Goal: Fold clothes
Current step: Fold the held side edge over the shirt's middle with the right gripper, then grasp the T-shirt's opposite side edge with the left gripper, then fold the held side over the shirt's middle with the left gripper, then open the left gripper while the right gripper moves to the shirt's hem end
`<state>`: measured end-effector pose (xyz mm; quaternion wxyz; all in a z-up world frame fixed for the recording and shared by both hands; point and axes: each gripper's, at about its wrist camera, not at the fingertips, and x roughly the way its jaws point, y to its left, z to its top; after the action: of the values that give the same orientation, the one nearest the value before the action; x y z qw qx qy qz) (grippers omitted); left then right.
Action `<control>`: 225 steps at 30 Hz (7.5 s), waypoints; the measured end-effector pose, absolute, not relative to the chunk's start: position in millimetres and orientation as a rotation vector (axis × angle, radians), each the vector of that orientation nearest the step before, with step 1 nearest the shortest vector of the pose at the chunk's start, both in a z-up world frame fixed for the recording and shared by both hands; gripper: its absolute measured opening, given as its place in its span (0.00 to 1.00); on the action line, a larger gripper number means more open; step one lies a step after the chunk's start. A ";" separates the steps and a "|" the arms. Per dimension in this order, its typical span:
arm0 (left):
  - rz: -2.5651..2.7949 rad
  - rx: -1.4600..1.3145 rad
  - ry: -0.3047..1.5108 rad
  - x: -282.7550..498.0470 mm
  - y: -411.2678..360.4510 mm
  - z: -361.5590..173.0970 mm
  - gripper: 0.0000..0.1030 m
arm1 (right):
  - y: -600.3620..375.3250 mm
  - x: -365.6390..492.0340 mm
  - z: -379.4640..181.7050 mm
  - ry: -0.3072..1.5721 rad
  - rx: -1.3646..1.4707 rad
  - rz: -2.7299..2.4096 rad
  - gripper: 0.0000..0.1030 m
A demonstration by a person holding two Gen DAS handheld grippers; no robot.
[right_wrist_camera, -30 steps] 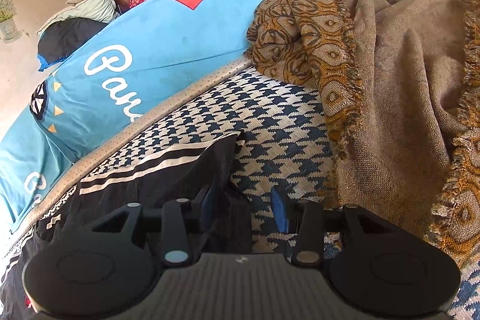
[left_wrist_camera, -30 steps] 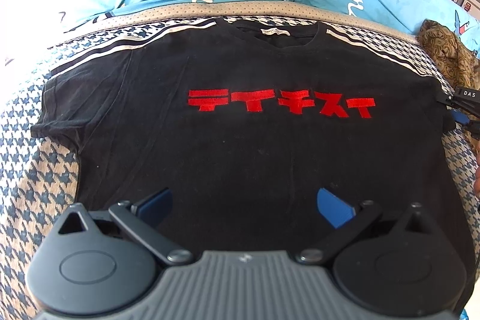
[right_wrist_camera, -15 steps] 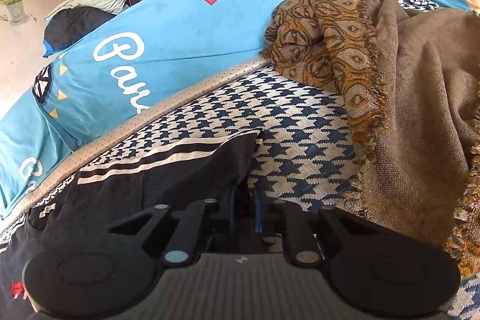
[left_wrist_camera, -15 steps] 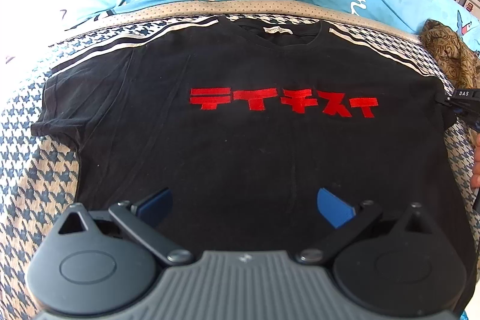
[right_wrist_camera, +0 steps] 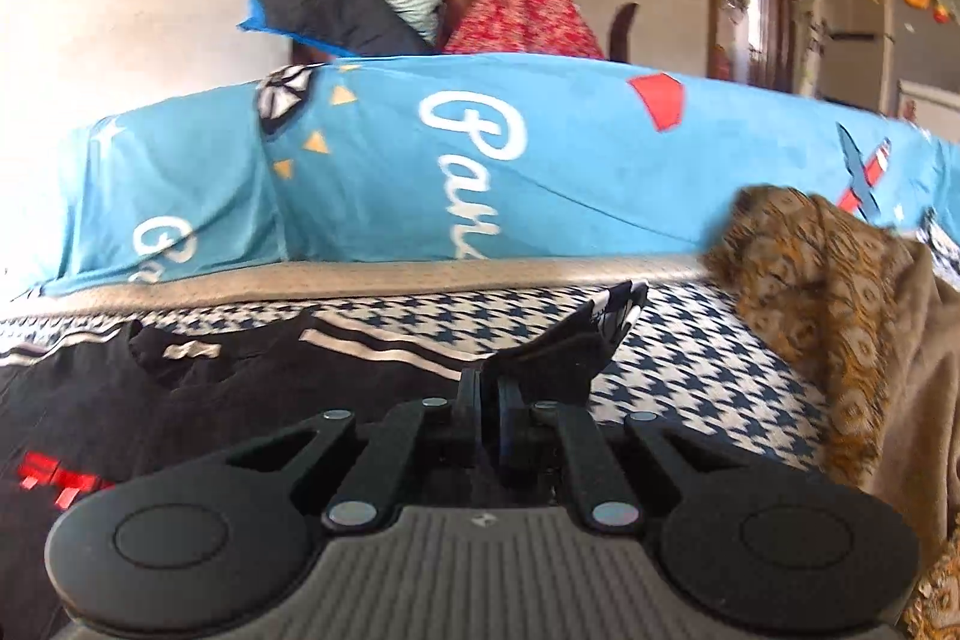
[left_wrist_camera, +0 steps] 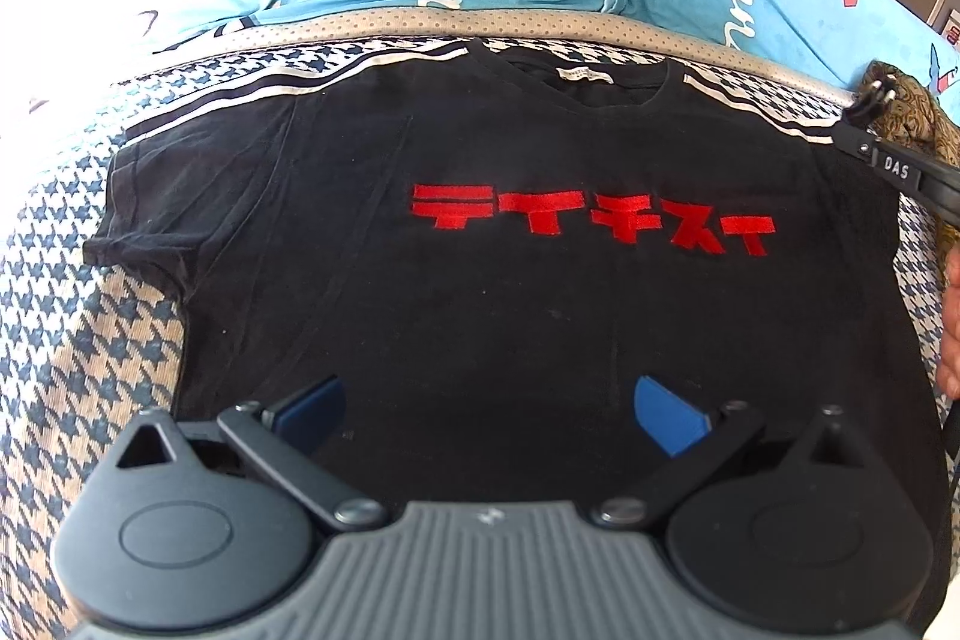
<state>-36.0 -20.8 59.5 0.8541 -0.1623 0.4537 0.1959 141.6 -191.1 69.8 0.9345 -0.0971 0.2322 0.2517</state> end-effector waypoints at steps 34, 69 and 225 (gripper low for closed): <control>0.454 -0.381 0.928 -49.3 -1.2 71.3 1.00 | -189.7 89.0 68.6 0.622 -0.353 0.674 0.19; 0.701 -0.512 0.847 -68.8 118.6 86.1 0.96 | -140.9 26.3 84.7 0.842 -0.196 0.636 0.44; 0.538 -0.198 0.944 -25.8 63.0 76.2 1.00 | -233.9 131.3 72.4 0.867 0.100 0.434 0.44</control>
<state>-25.8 63.0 76.2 0.8513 -0.0942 0.4485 0.2555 131.3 -233.9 72.4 0.8835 0.0481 0.4165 0.2087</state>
